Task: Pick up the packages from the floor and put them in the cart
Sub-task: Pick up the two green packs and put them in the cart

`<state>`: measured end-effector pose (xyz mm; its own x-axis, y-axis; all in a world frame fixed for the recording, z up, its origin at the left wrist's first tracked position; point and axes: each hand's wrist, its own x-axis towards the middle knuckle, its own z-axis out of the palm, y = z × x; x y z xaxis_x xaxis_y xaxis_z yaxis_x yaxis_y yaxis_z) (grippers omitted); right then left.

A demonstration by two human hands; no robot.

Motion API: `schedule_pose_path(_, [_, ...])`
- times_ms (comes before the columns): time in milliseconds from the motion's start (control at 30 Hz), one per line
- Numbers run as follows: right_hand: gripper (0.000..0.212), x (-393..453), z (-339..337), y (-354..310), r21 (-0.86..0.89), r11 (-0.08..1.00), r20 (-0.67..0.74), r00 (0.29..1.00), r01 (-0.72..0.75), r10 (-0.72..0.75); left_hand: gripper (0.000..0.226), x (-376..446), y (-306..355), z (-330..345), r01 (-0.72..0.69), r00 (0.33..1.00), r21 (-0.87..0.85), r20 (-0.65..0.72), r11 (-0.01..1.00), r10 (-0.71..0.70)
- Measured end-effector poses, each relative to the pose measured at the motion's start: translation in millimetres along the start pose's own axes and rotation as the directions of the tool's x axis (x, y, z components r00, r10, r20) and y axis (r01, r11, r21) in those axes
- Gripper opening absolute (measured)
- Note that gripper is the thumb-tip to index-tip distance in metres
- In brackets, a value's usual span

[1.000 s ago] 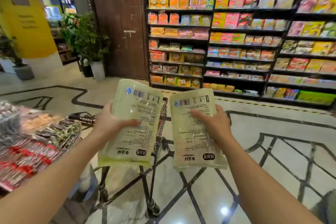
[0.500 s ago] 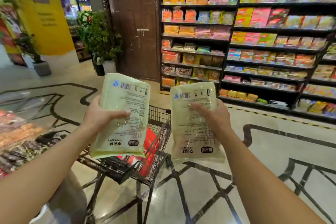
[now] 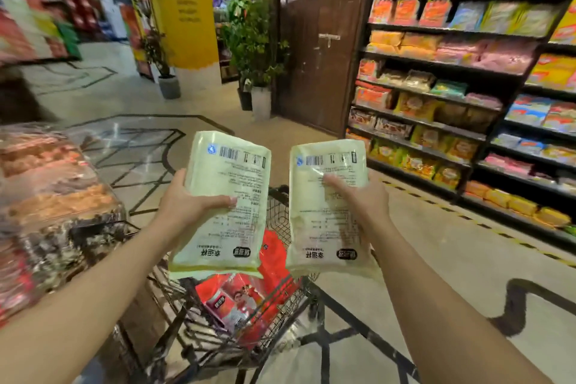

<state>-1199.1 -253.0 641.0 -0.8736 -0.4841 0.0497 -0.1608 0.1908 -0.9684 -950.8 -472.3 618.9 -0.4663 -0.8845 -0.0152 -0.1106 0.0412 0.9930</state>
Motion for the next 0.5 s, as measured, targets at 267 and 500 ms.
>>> schedule_pose_path(267, [0.045, 124.9, 80.7, 48.4, -0.009, 0.994, 0.145, 0.983, -0.113, 0.113, 0.094, 99.6, -68.1, 23.5, 0.043, 0.992, 0.000, -0.118, 0.999, -0.042])
schedule_pose_path(500, [0.036, 202.3, 168.0, 107.6, -0.108, 0.962, 0.330, 0.904, -0.250, 0.272, 0.080, 153.8, -145.8, 31.6, 0.204, 0.966, 0.025, -0.170, 0.979, -0.197])
